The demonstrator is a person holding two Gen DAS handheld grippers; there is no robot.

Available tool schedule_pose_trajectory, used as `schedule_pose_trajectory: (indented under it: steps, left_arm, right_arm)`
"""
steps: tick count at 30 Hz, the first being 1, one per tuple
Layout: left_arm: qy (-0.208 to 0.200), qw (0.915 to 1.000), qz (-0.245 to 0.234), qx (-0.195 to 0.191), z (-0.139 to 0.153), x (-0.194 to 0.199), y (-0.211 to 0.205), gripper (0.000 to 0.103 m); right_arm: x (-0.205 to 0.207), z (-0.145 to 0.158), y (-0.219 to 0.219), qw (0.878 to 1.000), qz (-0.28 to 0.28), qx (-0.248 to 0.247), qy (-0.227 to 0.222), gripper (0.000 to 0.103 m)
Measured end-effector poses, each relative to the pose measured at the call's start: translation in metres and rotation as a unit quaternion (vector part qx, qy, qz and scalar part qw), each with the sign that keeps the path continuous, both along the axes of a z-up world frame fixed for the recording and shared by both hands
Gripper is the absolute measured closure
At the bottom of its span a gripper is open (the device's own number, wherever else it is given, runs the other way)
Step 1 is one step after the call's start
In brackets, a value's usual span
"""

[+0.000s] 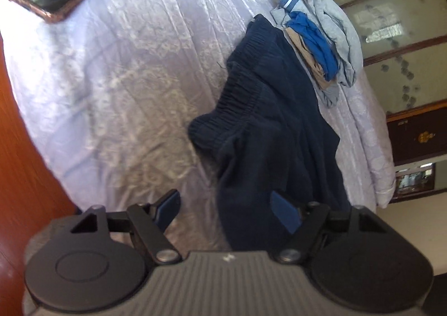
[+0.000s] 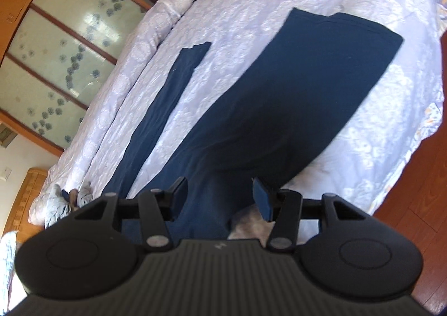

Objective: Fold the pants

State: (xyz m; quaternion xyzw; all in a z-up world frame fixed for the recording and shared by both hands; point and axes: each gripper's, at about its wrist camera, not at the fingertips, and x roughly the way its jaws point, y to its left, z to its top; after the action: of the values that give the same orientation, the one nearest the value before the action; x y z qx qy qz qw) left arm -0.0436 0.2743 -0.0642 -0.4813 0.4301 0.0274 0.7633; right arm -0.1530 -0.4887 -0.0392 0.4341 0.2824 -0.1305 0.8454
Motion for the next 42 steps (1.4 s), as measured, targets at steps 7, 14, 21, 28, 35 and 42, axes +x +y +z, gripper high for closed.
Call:
schedule_pose_trajectory:
  steps: [7, 14, 21, 28, 35, 42]
  left_arm:
    - [-0.006, 0.9998, 0.019, 0.004, 0.001, 0.017, -0.004, 0.083]
    - [-0.021, 0.9985, 0.049, 0.016, 0.040, -0.047, 0.028, 0.093]
    - [0.003, 0.9954, 0.096, 0.006, 0.031, -0.073, 0.053, 0.098]
    - [0.010, 0.9958, 0.084, 0.036, 0.028, -0.060, 0.039, 0.080]
    - [0.023, 0.9957, 0.075, 0.050, 0.018, -0.046, 0.034, 0.085]
    - [0.001, 0.9960, 0.079, 0.043, 0.035, -0.047, 0.032, 0.096]
  right_arm:
    - [-0.032, -0.009, -0.017, 0.998, -0.056, 0.007, -0.008, 0.048]
    - [-0.077, -0.021, -0.058, 0.985, -0.162, 0.045, -0.025, 0.049]
    - [-0.067, -0.043, -0.073, 0.983, -0.171, 0.064, -0.020, 0.049]
    - [-0.060, -0.041, -0.087, 0.982, -0.180, 0.057, -0.034, 0.050]
    - [-0.059, -0.036, -0.092, 0.980, -0.198, 0.030, -0.017, 0.071]
    - [-0.048, -0.012, -0.088, 0.983, -0.176, -0.009, -0.043, 0.098]
